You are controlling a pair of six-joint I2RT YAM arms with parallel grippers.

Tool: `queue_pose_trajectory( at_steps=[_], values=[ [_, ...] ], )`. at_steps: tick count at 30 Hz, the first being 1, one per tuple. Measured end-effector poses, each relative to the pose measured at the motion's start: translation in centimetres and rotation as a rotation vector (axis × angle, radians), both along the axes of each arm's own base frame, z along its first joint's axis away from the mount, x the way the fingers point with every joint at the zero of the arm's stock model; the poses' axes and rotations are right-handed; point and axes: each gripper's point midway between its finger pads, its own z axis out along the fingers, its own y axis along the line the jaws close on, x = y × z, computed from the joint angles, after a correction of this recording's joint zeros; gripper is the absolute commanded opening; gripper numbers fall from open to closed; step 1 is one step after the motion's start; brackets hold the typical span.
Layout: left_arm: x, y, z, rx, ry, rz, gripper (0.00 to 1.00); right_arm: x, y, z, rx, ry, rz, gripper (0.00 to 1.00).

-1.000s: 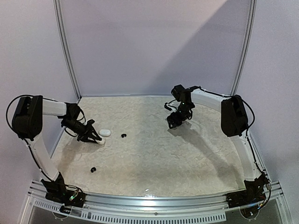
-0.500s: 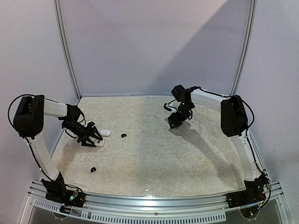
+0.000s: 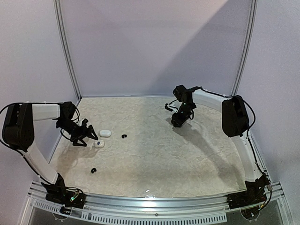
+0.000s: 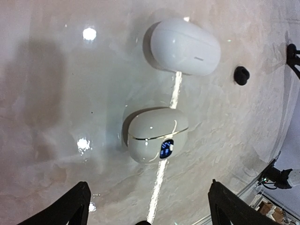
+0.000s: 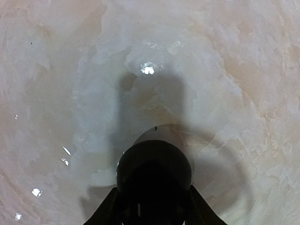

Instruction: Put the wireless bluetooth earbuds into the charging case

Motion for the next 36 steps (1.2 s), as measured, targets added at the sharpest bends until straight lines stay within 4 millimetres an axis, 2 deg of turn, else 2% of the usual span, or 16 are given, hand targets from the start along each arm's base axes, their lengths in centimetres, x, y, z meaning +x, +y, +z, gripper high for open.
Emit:
queue_pose_trajectory(
  at_steps=[6,8,10,12,15,18,20,23,26,28,31,36],
  values=[
    [1.4,-0.1,4.5,0.012,-0.173,-0.026,0.85,-1.0,0.0,0.3,0.002,-0.027,0.016,0.23],
    [1.8,-0.5,6.9,-0.001,-0.257,-0.046,0.83,-2.0,0.0,1.1,0.001,-0.05,0.032,0.23],
    [1.9,-1.3,9.8,-0.029,-0.348,-0.08,0.82,-3.0,0.7,3.0,-0.003,-0.11,0.069,0.23],
    [1.7,-2.2,12.5,-0.056,-0.431,-0.129,0.82,-4.3,2.5,5.7,0.003,-0.198,0.132,0.22],
    [0.6,-4.4,17.3,-0.099,-0.578,-0.249,0.83,-7.6,7.0,11.9,0.049,-0.408,0.282,0.19],
    [-1.7,-6.9,21.4,-0.15,-0.72,-0.372,0.86,-12.6,12.6,19.0,0.142,-0.626,0.449,0.17],
    [-3.9,-8.6,23.6,-0.193,-0.807,-0.442,0.89,-16.8,16.4,24.0,0.217,-0.776,0.555,0.15],
    [-7.9,-11.1,27.0,-0.292,-0.968,-0.527,0.9,-21.9,20.2,29.0,0.279,-0.943,0.657,0.14],
    [-11.4,-12.6,29.1,-0.385,-1.068,-0.569,0.88,-25.0,22.3,31.5,0.268,-1.046,0.719,0.14],
    [-12.5,-13.5,30.2,-0.426,-1.097,-0.588,0.87,-26.2,23.4,32.7,0.24,-1.104,0.741,0.13],
    [-12.7,-14.3,30.0,-0.431,-1.084,-0.596,0.8,-27.4,24.8,33.5,0.201,-1.159,0.765,0.14],
    [-11.9,-14.8,29.0,-0.411,-1.041,-0.587,0.69,-28.9,26.3,33.2,0.156,-1.189,0.797,0.13]
  ],
)
